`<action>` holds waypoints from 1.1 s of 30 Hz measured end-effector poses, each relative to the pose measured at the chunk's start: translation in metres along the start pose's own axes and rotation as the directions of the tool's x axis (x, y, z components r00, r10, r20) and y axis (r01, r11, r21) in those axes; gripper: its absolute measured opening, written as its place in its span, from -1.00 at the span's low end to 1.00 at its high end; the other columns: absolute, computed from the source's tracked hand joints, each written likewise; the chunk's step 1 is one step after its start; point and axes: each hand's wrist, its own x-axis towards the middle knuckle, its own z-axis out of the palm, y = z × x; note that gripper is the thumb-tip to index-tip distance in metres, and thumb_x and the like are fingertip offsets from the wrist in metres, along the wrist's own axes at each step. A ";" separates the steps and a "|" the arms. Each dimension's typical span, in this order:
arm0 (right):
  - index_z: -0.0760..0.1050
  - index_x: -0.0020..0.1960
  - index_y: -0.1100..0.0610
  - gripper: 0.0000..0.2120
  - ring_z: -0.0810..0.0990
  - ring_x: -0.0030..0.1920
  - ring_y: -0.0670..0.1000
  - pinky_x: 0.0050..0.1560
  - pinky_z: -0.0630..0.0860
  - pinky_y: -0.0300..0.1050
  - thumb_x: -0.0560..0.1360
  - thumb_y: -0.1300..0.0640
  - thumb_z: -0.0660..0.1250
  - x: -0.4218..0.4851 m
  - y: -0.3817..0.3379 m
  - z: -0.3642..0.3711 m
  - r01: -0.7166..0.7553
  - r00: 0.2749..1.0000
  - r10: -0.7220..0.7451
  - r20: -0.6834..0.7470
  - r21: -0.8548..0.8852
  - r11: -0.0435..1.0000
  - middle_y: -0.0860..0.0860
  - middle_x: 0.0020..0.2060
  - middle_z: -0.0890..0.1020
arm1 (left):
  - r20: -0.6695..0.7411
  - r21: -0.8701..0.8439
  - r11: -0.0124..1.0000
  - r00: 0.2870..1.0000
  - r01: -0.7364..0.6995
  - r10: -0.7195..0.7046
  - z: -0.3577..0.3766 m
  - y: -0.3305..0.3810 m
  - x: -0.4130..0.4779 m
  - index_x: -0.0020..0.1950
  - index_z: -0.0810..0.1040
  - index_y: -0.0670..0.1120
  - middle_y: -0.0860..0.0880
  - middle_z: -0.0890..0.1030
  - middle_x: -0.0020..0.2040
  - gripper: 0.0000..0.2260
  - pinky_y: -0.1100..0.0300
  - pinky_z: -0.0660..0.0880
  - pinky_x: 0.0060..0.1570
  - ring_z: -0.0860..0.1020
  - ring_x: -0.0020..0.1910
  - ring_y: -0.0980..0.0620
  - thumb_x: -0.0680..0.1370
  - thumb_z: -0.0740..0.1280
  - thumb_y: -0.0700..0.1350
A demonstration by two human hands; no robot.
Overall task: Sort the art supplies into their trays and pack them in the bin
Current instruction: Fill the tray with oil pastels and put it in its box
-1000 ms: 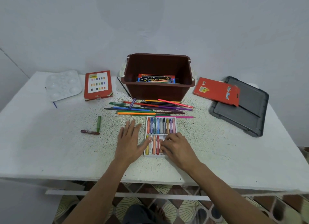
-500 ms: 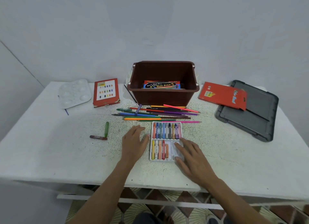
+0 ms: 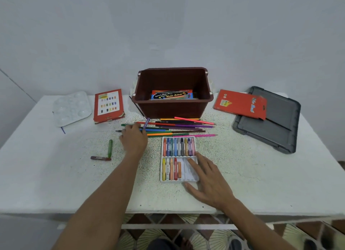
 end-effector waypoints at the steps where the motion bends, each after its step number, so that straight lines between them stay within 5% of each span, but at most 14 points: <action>1: 0.01 0.60 -0.06 -0.29 0.20 0.53 0.09 0.48 0.27 0.10 0.58 -0.38 0.04 0.001 0.000 0.000 -0.005 1.000 0.005 0.000 -0.005 1.000 0.08 0.57 0.16 | 0.002 0.025 1.000 1.000 0.004 -0.004 0.001 0.002 0.001 0.28 0.52 -0.10 -0.18 0.50 0.22 -0.69 -0.11 0.36 0.23 0.44 0.23 -0.18 0.62 0.26 0.02; 9: 0.17 0.57 0.03 -0.32 0.30 0.47 0.13 0.39 0.40 0.14 0.60 -0.35 0.06 0.001 0.004 0.002 -0.003 1.000 0.003 -0.002 -0.036 0.999 0.12 0.54 0.24 | -0.014 0.064 0.998 1.000 0.017 -0.016 0.003 0.012 0.014 0.15 0.60 -0.10 -0.19 0.48 0.17 -0.76 -0.11 0.29 0.25 0.41 0.20 -0.23 0.59 0.29 0.00; 13: 0.19 0.55 0.04 -0.32 0.31 0.47 0.12 0.40 0.39 0.13 0.59 -0.36 0.09 0.002 0.005 0.002 -0.006 1.000 0.005 -0.017 -0.028 1.000 0.10 0.54 0.25 | -0.016 -0.199 0.979 0.998 0.050 -0.054 -0.005 0.013 0.012 0.08 0.58 -0.05 -0.10 0.55 0.07 -0.83 -0.07 0.38 0.16 0.52 0.10 -0.13 0.56 0.33 -0.01; 17: 0.23 0.54 0.06 -0.31 0.32 0.46 0.10 0.40 0.40 0.10 0.58 -0.37 0.10 0.002 0.004 0.001 -0.020 0.999 0.020 -0.030 -0.026 0.999 0.09 0.52 0.28 | 0.054 -0.570 0.819 0.998 0.064 -0.041 -0.020 0.019 -0.007 0.06 0.58 -0.13 0.01 0.61 -0.09 -0.88 0.29 0.48 -0.17 0.59 -0.12 0.08 0.56 0.38 -0.13; 21: 0.25 0.52 0.07 -0.29 0.31 0.46 0.07 0.43 0.36 0.07 0.57 -0.39 0.09 0.002 0.004 0.000 -0.029 0.999 0.029 -0.026 -0.020 0.999 0.06 0.53 0.28 | 0.090 -0.724 0.686 0.996 0.070 -0.007 -0.028 0.014 -0.029 0.03 0.62 -0.11 0.01 0.65 -0.11 -0.91 0.15 0.56 0.03 0.61 -0.11 0.09 0.53 0.43 -0.18; 28: 0.23 0.54 0.08 -0.26 0.28 0.48 0.07 0.43 0.32 0.06 0.57 -0.41 0.03 0.002 0.004 0.000 -0.045 0.999 0.044 -0.010 -0.030 0.999 0.05 0.54 0.26 | 0.200 -0.864 0.480 0.978 0.149 0.057 -0.045 0.020 -0.081 -0.01 0.63 -0.12 0.04 0.64 -0.20 -0.94 0.43 0.47 -0.21 0.58 -0.24 0.27 0.54 0.41 -0.22; 33: 0.23 0.54 0.09 -0.26 0.29 0.48 0.08 0.44 0.32 0.05 0.57 -0.41 0.02 0.002 0.003 0.001 -0.046 0.999 0.045 -0.013 -0.047 0.998 0.06 0.54 0.26 | 0.311 -0.818 0.556 0.926 0.147 0.214 -0.038 0.020 -0.107 -0.01 0.65 -0.17 0.00 0.71 -0.11 -0.93 0.40 0.49 -0.12 0.67 -0.10 0.12 0.54 0.40 -0.22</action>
